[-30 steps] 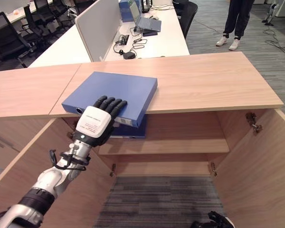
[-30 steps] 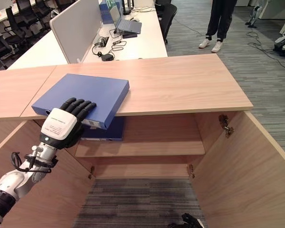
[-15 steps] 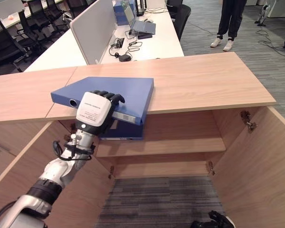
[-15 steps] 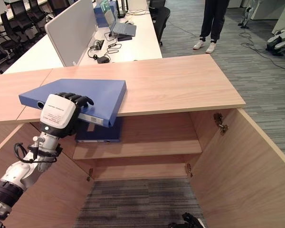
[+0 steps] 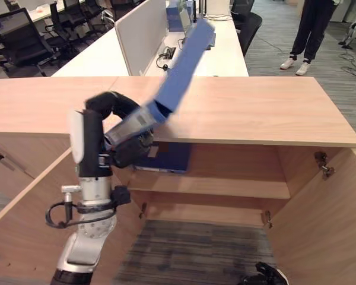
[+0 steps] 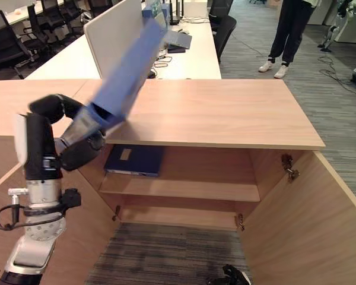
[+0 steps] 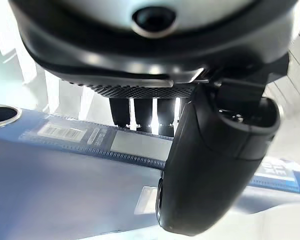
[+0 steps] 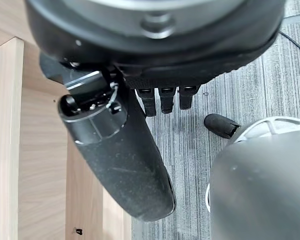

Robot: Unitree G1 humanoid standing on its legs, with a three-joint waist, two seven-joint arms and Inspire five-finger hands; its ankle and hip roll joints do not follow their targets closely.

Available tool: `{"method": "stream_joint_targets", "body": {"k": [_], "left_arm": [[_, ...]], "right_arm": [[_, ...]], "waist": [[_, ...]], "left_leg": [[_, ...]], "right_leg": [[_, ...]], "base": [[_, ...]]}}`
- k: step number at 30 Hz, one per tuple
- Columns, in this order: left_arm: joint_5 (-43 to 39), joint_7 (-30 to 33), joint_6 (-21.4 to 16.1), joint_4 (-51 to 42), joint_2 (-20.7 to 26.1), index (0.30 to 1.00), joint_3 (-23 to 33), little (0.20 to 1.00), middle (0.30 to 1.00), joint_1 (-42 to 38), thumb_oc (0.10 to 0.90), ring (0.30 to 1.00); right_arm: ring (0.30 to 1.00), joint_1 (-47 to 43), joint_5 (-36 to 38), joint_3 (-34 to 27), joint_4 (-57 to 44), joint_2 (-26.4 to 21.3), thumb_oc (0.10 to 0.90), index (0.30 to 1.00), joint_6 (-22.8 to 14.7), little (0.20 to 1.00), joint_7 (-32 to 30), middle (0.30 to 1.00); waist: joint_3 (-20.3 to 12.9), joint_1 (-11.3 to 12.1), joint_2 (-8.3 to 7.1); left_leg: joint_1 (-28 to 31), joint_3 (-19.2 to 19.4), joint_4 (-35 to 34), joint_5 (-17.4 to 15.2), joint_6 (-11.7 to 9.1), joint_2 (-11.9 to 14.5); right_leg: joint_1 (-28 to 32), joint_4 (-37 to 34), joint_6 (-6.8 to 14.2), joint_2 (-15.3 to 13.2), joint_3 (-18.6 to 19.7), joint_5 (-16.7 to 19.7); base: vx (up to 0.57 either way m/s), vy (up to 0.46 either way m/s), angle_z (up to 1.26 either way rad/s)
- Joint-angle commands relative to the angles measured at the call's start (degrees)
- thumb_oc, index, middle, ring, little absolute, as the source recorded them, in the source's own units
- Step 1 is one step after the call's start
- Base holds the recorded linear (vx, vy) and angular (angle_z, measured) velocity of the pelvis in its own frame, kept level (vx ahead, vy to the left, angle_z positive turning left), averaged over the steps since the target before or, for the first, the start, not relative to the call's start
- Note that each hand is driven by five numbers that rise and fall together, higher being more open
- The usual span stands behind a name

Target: Put the empty folder in the office cabinet

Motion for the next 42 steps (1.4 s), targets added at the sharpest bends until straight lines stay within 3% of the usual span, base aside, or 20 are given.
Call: {"method": "stream_joint_targets", "body": {"k": [1, 5, 8, 12, 21, 29, 35, 36, 42], "left_arm": [[-19.7, -13.0, -2.8, -5.5, 2.4, 0.3, -1.3, 0.3, 0.3, -8.1, 0.4, 0.3], [-32.3, -20.1, 0.8, -7.3, 1.6, 0.3, -6.0, 0.3, 0.3, -9.9, 0.4, 0.3], [-37.3, -22.6, 2.4, -8.1, 1.7, 0.3, -7.8, 0.3, 0.3, -10.8, 0.4, 0.3], [-50.7, -28.1, 7.5, -9.4, 6.1, 0.3, -13.9, 0.3, 0.3, -13.6, 0.4, 0.3], [-57.1, -30.0, 10.3, -8.9, 14.1, 0.3, -18.2, 0.3, 0.3, -14.1, 0.4, 0.3], [-53.2, -27.7, 10.2, -3.5, 12.4, 0.3, -14.9, 0.3, 0.3, -7.9, 0.4, 0.3], [-52.5, -26.5, 9.6, 2.0, 12.1, 0.3, -9.7, 0.3, 0.3, -4.1, 0.4, 0.3], [-51.7, -26.1, 9.3, 3.9, 13.0, 0.3, -6.6, 0.3, 0.3, -2.5, 0.4, 0.3], [-49.0, -26.4, 8.7, 6.6, 13.8, 0.3, -0.4, 0.3, 0.3, 1.2, 0.4, 0.3]], "right_arm": [[0.9, -4.1, 1.3, -1.3, -2.7, -1.8, 0.8, 0.9, -1.0, 0.9, 1.4, 0.9], [0.9, -4.9, 1.1, -0.8, -2.5, -2.0, 0.8, 0.9, -0.2, 0.9, 2.3, 0.9], [0.9, -5.3, 0.9, -0.5, -2.3, -1.9, 0.8, 0.9, 0.2, 0.9, 2.6, 0.9], [0.9, -5.8, 0.1, 0.9, -1.8, -1.9, 0.8, 0.9, 0.7, 0.9, 3.5, 0.9], [0.9, -6.3, 0.2, 1.8, -0.7, -1.7, 0.8, 0.9, 0.4, 0.9, 4.1, 0.9], [0.9, -7.4, 7.8, -2.1, -6.0, -2.4, 0.8, 0.9, -1.2, 0.9, 3.8, 0.9], [0.9, -5.9, 14.3, -6.7, -20.8, -6.9, 0.8, 0.9, -3.5, 0.9, 3.9, 0.9], [0.9, -5.0, 16.1, -8.9, -30.0, -9.9, 0.8, 0.9, -4.6, 0.9, 4.6, 0.9], [0.9, -3.5, 21.9, -12.9, -45.3, -15.8, 0.8, 0.9, -6.0, 0.9, 7.2, 0.9]], "waist": [[0.3, -0.7, -0.2], [0.4, -0.9, -0.08], [0.4, -0.8, -0.07], [0.4, -0.9, 0.25], [0.3, -0.9, 0.36], [0.6, -0.9, 0.3], [0.5, -1.3, 0.12], [0.7, -1.4, -0.14], [0.6, -1.6, -0.54]], "left_leg": [[1.5, -0.9, 0.9, 0.0, -1.2, -1.2], [1.4, -1.3, 0.8, -0.1, -1.1, -1.4], [1.3, -1.3, 0.8, -0.1, -1.0, -1.5], [1.1, -1.6, 0.8, -0.2, -0.9, -1.7], [1.2, -1.8, 0.7, -0.2, -0.7, -2.1], [1.2, -2.3, 0.6, -0.5, -0.4, -2.6], [1.0, -2.3, 0.6, -0.5, -0.4, -2.7], [1.0, -2.1, 0.6, -0.5, -0.4, -2.7], [1.1, -1.6, 0.6, -0.5, -0.2, -2.7]], "right_leg": [[6.3, 1.3, 2.5, 0.3, 4.1, -9.7], [6.4, 1.0, 2.7, 0.2, 4.1, -9.3], [6.3, 0.9, 2.8, 0.1, 4.1, -9.1], [6.1, 1.0, 3.1, 0.0, 4.3, -8.7], [5.9, 1.0, 3.3, 0.1, 4.9, -8.4], [5.8, 1.4, 3.2, 0.0, 5.5, -8.7], [5.5, 1.6, 3.3, -0.1, 5.6, -8.5], [5.2, 1.7, 3.4, -0.1, 5.7, -8.5], [4.8, 2.1, 3.4, -0.1, 5.5, -8.5]], "base": [[-0.03, 0.011, 0.05], [-0.02, 0.009, 0.08], [-0.01, 0.002, 0.04], [0.0, 0.0, 0.0], [0.0, 0.0, 0.0], [0.0, 0.0, 0.0], [0.0, 0.0, 0.0], [0.0, 0.0, 0.0], [0.0, 0.0, 0.0]]}}
